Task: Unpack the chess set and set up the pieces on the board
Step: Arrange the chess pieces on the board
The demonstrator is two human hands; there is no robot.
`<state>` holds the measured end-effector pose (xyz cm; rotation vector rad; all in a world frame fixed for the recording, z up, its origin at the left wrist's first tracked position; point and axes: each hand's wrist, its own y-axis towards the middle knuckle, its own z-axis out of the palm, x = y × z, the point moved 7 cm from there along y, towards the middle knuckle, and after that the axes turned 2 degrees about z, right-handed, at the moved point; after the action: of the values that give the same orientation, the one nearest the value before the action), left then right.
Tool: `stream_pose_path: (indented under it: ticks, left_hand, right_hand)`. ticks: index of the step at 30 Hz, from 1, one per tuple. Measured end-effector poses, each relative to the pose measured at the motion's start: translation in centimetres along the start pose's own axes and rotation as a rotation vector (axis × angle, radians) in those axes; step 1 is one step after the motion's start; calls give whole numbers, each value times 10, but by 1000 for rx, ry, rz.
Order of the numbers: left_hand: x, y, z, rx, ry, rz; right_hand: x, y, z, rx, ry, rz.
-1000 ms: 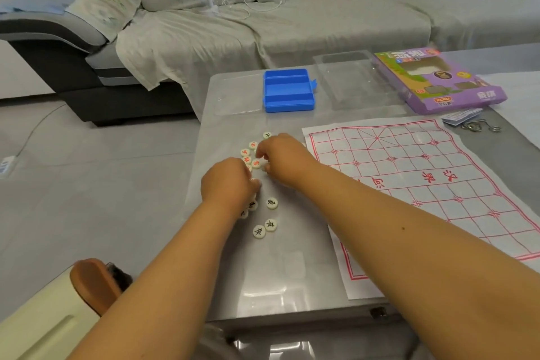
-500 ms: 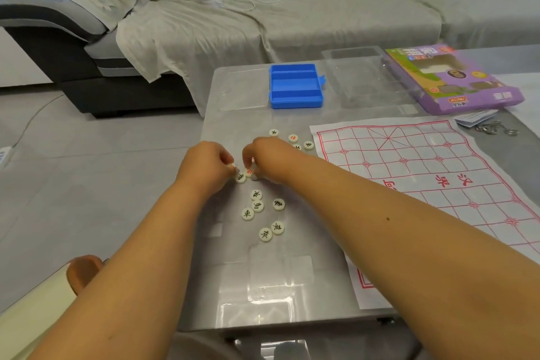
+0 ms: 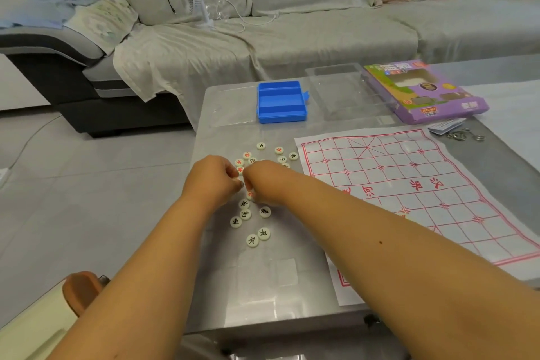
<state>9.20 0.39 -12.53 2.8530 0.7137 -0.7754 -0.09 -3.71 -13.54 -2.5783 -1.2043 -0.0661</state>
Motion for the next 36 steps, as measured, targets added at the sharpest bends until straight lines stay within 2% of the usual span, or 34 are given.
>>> stream_pose_path:
  ticks: [3,12,14,20,26,29,33,36]
  left_hand:
    - [-4,-4,-5,-24,1,0]
    - [-17,-13,-14,-91,-23,-1]
    - [-17,-15,-16,-93,-28,-7]
    - [-26,-21,-18,-98,-102,-4]
    - [-89,-36,31,96,-140,150]
    - [-126,-48,67,208,-124,254]
    - [-161,-60,102,298,-79,348]
    - [-171,-63,115,299,-57,358]
  right_hand:
    - [0,-7,2,12,34,6]
    - [4,-14,3,139,-138,39]
    - [3,-15,1,95,-114,29]
    - [-31,-38,-28,-129,179,69]
    - [-119,-111,-45,-240,365,221]
    - [-166,-153,-37,-258,360,331]
    - [-209,-188,-16,-210,322,475]
    - [-220,-193,1,-170,324,516]
